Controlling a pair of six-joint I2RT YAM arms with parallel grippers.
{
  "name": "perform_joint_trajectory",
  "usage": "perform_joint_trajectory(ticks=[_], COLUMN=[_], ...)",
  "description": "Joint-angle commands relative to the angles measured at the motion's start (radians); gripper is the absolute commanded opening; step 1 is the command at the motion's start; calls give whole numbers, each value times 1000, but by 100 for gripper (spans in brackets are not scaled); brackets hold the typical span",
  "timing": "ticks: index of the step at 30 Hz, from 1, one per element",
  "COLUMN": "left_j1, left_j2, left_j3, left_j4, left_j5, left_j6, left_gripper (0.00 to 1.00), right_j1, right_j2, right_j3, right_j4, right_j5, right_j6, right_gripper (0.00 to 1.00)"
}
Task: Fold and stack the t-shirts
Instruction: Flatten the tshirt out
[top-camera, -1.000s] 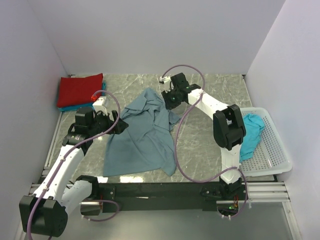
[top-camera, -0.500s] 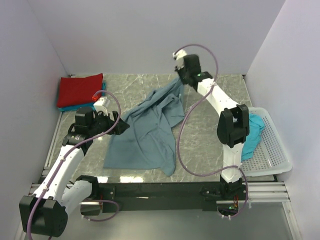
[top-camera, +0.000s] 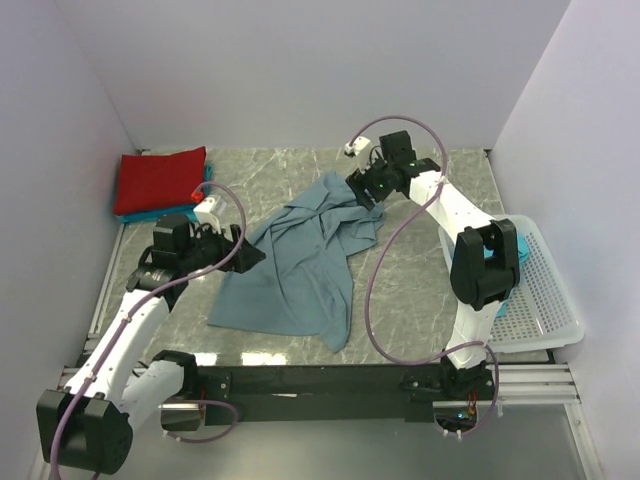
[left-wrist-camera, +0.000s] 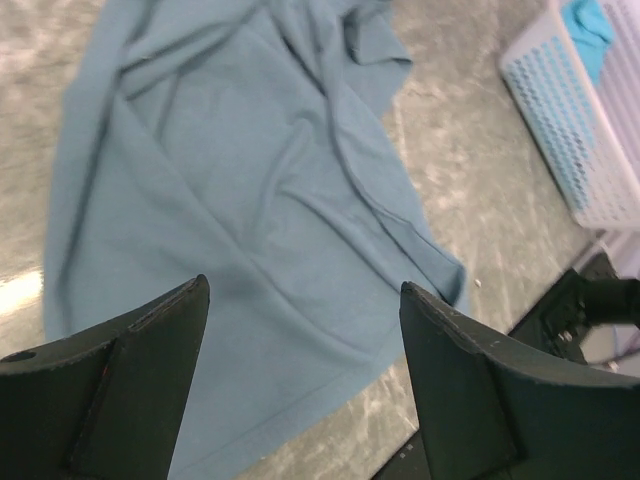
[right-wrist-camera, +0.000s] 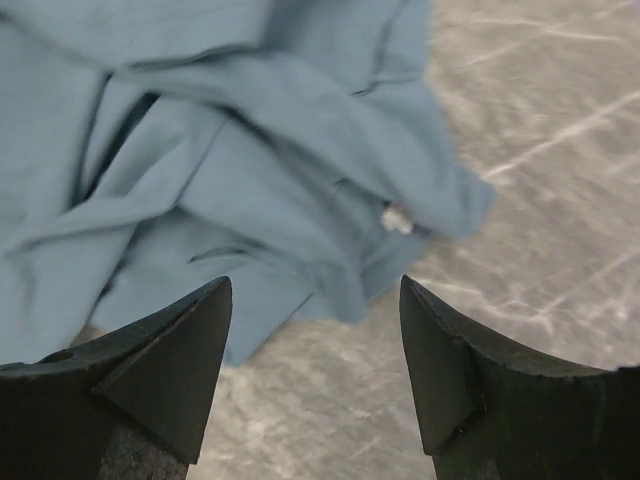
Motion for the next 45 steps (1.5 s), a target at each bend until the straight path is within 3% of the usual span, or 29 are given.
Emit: perform_joint_trajectory(ticks=[1,4,5,11,14,20,24,28,33,36,37,38,39,40,41,45], left_j1=[-32,-101,-188,-561,-677,-781,-814,-844,-848,-848,-848,-847,-847,-845,-839,-724], left_j2=[12,90,115,277,391,612,764,815,822,812,807,798,778,764,749,620], left_j3=[7,-2,7,82,136,237,346,401,388,371,369,366,366,369,380,421], left_j4=[62,92,64,72,95,171,76,-13,-5,10,9,7,-9,-22,-39,-180], left_j5=[80,160,137,-131,-260,-336,-449,-537,-492,-445,-442,-433,-436,-451,-484,-557], left_j6=[-2,-71,-77,-215,-265,-342,-324,-321,-328,-330,-330,-329,-322,-318,-303,-232], left_gripper=[83,82,82,82,81,79,76,74,59,44,38,28,21,14,0,0], right_j1=[-6,-12,-17,-53,-55,-55,-55,-53,-53,-53,-55,-55,-53,-53,-52,-40], right_j2=[5,54,63,120,164,233,285,312,350,368,368,367,356,353,355,388], right_j3=[4,47,55,133,170,239,292,314,341,371,375,380,383,391,438,708], right_j4=[-104,-188,-208,-288,-319,-317,-336,-336,-345,-375,-380,-377,-373,-369,-377,-440], right_j5=[-100,-76,-66,-102,-86,-43,-33,-13,-10,-14,-20,-22,-22,-19,-2,65], right_j6=[-97,-162,-188,-242,-249,-213,-196,-171,-148,-134,-131,-127,-113,-107,-99,-70], right_gripper=[75,74,74,74,73,71,69,64,55,36,17,5,0,0,0,0])
